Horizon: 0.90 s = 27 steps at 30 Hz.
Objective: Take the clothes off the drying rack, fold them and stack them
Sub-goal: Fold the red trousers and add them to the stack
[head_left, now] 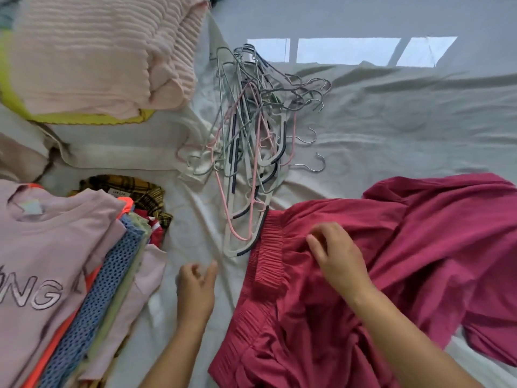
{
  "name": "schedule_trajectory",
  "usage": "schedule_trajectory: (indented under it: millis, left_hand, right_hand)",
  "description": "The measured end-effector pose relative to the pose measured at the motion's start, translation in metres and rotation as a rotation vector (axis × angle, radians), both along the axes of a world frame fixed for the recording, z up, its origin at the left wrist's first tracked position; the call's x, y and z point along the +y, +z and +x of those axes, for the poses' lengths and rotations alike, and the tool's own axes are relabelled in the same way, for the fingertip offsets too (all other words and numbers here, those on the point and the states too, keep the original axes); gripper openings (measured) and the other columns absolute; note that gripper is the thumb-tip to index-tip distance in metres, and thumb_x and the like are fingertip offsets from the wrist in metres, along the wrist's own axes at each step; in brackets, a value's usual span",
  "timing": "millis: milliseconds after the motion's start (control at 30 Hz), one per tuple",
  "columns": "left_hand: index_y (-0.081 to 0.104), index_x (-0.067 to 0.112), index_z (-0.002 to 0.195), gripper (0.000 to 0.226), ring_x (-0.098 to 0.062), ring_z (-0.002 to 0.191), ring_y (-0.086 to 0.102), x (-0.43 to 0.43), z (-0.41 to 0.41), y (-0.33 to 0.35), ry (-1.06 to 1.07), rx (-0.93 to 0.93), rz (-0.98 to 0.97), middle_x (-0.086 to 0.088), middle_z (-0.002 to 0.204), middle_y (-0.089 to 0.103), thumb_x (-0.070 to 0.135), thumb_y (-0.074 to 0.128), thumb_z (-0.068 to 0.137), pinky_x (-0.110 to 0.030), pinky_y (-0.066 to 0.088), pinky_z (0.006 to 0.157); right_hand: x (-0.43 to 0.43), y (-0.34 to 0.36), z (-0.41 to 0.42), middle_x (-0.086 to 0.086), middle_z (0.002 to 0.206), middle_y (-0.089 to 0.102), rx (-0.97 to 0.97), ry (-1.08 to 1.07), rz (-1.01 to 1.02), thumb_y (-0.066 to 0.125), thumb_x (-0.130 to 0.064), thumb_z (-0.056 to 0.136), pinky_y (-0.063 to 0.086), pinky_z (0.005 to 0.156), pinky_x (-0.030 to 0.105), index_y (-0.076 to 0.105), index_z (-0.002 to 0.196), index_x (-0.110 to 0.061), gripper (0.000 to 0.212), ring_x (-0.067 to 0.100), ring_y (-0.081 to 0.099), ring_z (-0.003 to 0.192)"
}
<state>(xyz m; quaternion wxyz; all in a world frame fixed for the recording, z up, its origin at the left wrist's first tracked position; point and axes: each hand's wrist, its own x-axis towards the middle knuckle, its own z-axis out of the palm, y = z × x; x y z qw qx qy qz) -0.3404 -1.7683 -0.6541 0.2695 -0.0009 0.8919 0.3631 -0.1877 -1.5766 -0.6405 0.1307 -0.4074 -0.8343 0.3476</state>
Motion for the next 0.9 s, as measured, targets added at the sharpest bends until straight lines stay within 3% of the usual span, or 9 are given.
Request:
schedule_trajectory:
  millis: [67, 167, 300, 367, 467, 533, 633, 767, 900]
  left_hand:
    - [0.049, 0.002, 0.084, 0.046, -0.033, 0.085, 0.058, -0.041, 0.038, -0.005, 0.104, -0.115, -0.055, -0.013, 0.082, 0.055, 0.036, 0.076, 0.071, -0.035, 0.04, 0.071]
    - [0.053, 0.003, 0.079, 0.05, -0.024, 0.069, 0.057, -0.063, 0.076, -0.005, 0.155, -0.331, -0.032, -0.014, 0.073, 0.06, 0.029, 0.086, 0.052, -0.029, 0.043, 0.063]
    - [0.067, 0.008, 0.091, 0.075, -0.019, 0.084, 0.069, -0.073, 0.084, 0.004, -0.125, -0.606, 0.006, -0.007, 0.085, 0.073, 0.051, 0.087, 0.032, -0.032, 0.052, 0.083]
    - [0.073, 0.009, 0.095, 0.079, -0.018, 0.093, 0.069, -0.079, 0.078, 0.015, -0.263, -0.7, 0.099, -0.008, 0.094, 0.074, 0.058, 0.088, 0.035, -0.028, 0.052, 0.087]
    - [0.072, 0.005, 0.091, 0.069, -0.018, 0.083, 0.07, -0.087, 0.06, 0.042, -0.171, -0.607, 0.175, -0.013, 0.089, 0.074, 0.042, 0.091, 0.037, -0.019, 0.052, 0.072]
    - [0.07, 0.002, 0.077, 0.044, -0.017, 0.063, 0.067, -0.086, 0.042, 0.069, -0.064, -0.501, 0.221, -0.018, 0.076, 0.072, 0.024, 0.09, 0.045, -0.018, 0.052, 0.057]
    - [0.064, -0.004, 0.083, 0.026, -0.02, 0.057, 0.061, -0.069, 0.008, 0.119, 0.029, -0.413, 0.326, -0.018, 0.071, 0.066, 0.007, 0.08, 0.065, -0.021, 0.05, 0.051]
    - [0.061, 0.006, 0.087, 0.005, -0.021, 0.067, 0.059, -0.02, -0.034, 0.211, -0.064, -0.184, 0.438, -0.012, 0.08, 0.065, 0.006, 0.064, 0.083, -0.018, 0.049, 0.047]
    - [0.059, 0.014, 0.078, 0.011, -0.016, 0.061, 0.056, 0.016, -0.057, 0.313, -0.242, -0.01, 0.486, -0.006, 0.072, 0.061, 0.012, 0.07, 0.081, -0.018, 0.046, 0.045]
  right_hand:
    - [0.03, -0.004, -0.027, 0.015, 0.129, 0.053, -0.104, 0.085, 0.084, 0.061, -0.02, 0.087, 0.032, 0.103, 0.033, 0.056, 0.122, -0.005, 0.038, 0.029, 0.047, 0.121]
    - [0.049, -0.004, -0.049, 0.005, 0.153, 0.027, -0.392, 0.329, 0.074, 0.051, -0.035, 0.093, 0.018, 0.112, 0.035, 0.032, 0.143, -0.014, 0.057, 0.02, 0.026, 0.139]
    - [0.034, 0.003, -0.057, 0.007, 0.122, 0.059, -0.616, 0.365, 0.037, 0.052, -0.054, 0.087, 0.041, 0.088, 0.035, 0.056, 0.116, -0.014, 0.049, 0.026, 0.054, 0.113]
    - [0.032, 0.013, -0.047, 0.007, 0.109, 0.065, -0.646, 0.316, -0.053, 0.06, -0.049, 0.084, 0.042, 0.077, 0.031, 0.063, 0.103, -0.013, 0.04, 0.026, 0.059, 0.102]
    - [0.046, 0.043, -0.021, 0.007, 0.09, 0.069, -0.456, 0.137, -0.353, 0.069, -0.032, 0.081, 0.043, 0.071, 0.028, 0.07, 0.091, -0.011, 0.023, 0.022, 0.062, 0.086]
    - [0.057, 0.078, -0.003, 0.002, 0.069, 0.064, -0.232, 0.049, -0.518, 0.073, -0.023, 0.079, 0.044, 0.066, 0.026, 0.069, 0.078, -0.012, 0.012, 0.016, 0.057, 0.07]
    - [0.065, 0.144, 0.008, -0.012, 0.049, 0.058, -0.007, 0.015, -0.57, 0.07, -0.015, 0.082, 0.04, 0.049, 0.011, 0.065, 0.068, -0.014, 0.015, 0.001, 0.052, 0.048]
    - [0.075, 0.236, 0.009, -0.004, 0.067, 0.07, 0.226, -0.07, -0.542, 0.069, -0.016, 0.083, 0.052, 0.062, 0.021, 0.071, 0.086, -0.01, 0.007, 0.007, 0.062, 0.06]
    - [0.077, 0.324, 0.025, 0.01, 0.089, 0.073, 0.361, -0.111, -0.475, 0.07, -0.021, 0.081, 0.051, 0.084, 0.043, 0.071, 0.089, -0.014, 0.01, 0.022, 0.066, 0.081]
